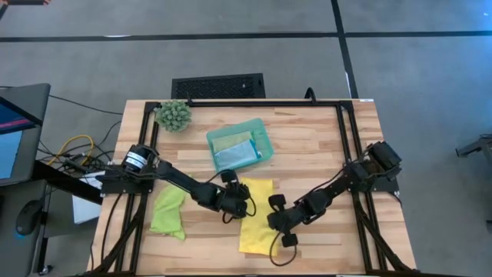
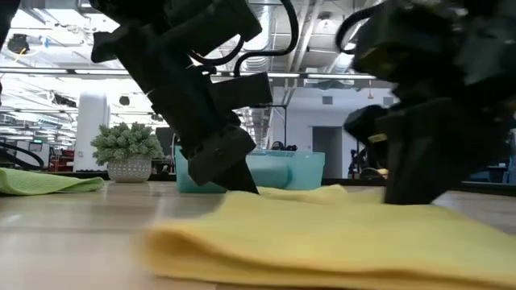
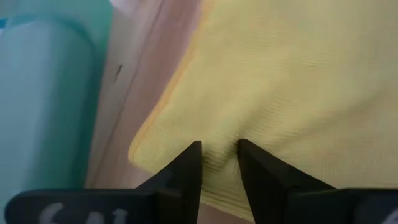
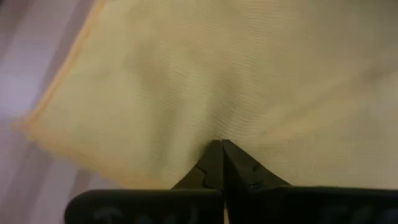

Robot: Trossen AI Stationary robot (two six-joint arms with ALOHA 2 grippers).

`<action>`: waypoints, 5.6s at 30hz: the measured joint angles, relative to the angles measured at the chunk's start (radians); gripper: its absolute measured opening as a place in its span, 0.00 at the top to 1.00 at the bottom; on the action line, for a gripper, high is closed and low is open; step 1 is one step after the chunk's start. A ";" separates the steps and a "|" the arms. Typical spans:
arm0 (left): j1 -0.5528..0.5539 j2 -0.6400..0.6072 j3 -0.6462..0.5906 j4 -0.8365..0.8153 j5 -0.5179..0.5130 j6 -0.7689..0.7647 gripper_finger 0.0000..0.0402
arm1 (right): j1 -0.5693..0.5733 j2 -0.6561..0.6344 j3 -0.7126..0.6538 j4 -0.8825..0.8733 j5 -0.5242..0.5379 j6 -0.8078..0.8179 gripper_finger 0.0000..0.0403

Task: Fold microfiber towels
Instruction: Fold the yellow towel

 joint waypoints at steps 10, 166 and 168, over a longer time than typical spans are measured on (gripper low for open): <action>-0.031 -0.003 0.037 0.011 -0.012 0.046 0.83 | -0.077 -0.031 -0.002 0.057 0.177 0.131 0.96; -0.268 -0.038 -0.002 0.075 -0.009 -0.076 0.84 | -0.059 0.017 0.407 -0.336 -0.031 -0.094 0.95; -0.268 -0.059 -0.002 0.005 -0.039 -0.078 0.84 | -0.113 0.021 0.373 -0.330 -0.090 -0.117 0.97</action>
